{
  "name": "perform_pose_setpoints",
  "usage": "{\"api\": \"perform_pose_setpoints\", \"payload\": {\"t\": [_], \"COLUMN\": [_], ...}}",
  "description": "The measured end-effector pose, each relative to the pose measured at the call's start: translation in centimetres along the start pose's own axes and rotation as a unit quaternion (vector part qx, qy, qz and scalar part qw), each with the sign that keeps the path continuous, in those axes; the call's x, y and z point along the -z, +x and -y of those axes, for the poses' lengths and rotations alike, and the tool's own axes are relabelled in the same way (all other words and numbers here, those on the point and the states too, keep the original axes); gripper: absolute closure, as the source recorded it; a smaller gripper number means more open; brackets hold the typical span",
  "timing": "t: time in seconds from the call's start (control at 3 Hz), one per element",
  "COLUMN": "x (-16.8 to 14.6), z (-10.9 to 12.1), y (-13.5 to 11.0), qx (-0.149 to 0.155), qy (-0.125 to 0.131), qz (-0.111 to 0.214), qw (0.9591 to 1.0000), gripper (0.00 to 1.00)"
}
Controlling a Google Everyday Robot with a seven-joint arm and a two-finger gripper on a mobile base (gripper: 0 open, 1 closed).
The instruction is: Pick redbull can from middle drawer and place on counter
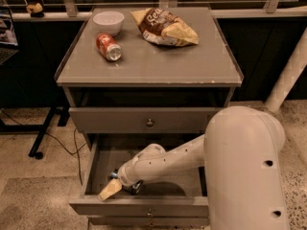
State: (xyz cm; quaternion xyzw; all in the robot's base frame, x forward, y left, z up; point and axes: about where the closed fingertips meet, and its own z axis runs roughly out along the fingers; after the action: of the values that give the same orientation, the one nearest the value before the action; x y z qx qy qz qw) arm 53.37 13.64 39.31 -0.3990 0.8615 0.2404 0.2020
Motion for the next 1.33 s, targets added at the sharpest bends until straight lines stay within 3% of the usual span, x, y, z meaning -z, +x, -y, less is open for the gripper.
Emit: {"api": "perform_pose_setpoints", "payload": {"t": [0.33, 0.67, 1.33], "x": [-0.3, 1.3, 0.4], "z": [-0.3, 2.9, 3.2], "y": [-0.1, -2.5, -1.7], "qx": [-0.002, 0.003, -0.006], "qy": [-0.008, 0.007, 0.013], "qz": [0.002, 0.004, 0.011], "qw": [1.0, 1.0, 0.9998], "gripper": [0.0, 0.0, 0.0]}}
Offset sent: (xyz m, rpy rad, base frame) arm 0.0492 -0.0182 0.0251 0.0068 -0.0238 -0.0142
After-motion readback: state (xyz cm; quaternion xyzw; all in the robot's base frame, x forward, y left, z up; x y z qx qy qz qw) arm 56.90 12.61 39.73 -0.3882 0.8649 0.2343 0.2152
